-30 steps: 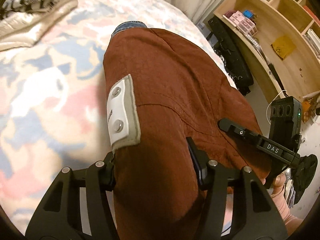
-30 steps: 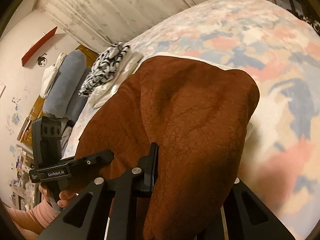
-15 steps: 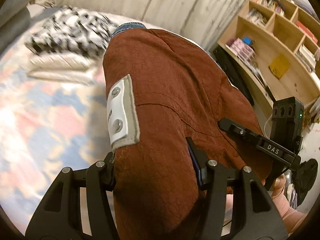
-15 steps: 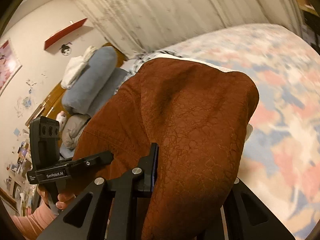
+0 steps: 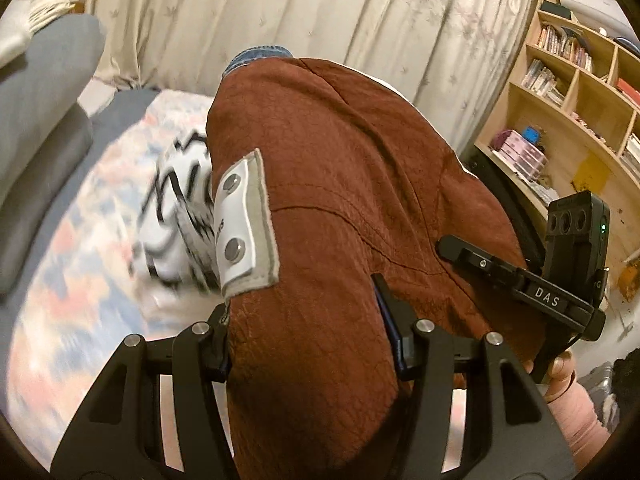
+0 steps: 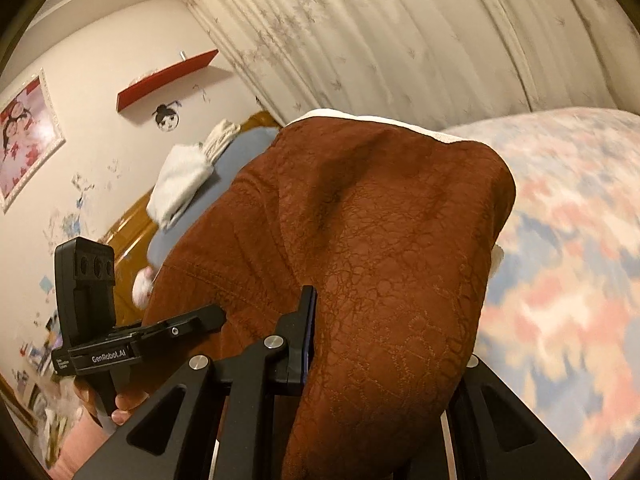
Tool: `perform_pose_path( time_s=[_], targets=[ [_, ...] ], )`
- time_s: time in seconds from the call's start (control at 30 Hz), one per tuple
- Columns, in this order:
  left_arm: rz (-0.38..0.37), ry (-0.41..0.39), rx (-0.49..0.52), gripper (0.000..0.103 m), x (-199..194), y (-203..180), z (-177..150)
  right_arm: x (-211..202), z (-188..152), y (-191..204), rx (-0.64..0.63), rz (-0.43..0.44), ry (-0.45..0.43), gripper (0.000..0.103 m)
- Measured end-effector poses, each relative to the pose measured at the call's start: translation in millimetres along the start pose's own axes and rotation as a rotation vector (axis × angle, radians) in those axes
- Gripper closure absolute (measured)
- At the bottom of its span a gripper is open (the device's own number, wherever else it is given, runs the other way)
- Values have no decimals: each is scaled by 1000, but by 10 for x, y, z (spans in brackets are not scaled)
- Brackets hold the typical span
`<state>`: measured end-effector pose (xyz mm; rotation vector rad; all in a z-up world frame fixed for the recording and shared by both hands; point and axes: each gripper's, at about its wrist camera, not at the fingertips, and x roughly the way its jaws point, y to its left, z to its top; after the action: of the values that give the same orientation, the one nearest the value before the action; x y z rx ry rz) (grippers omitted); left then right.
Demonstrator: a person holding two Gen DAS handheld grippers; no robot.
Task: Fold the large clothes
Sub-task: 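Carry the lifted brown bundle with both tools toward the folded clothes stack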
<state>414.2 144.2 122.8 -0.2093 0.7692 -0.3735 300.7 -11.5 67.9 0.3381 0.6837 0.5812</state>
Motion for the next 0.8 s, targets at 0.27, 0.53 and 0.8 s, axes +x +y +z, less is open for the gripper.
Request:
perform_pose_path(
  time_s=[0.27,0.53,0.8],
  targets=[
    [19,15,1,50,758,1139,645,1296,435,-221,15,-11,-8,87],
    [60,127,-50,42,2023,1773,523,2768,337,-1167,126,-53,101,87],
    [11,98,-91,35,2208,1986,419,3039,167,-1462,108,-100,115,56]
  ],
)
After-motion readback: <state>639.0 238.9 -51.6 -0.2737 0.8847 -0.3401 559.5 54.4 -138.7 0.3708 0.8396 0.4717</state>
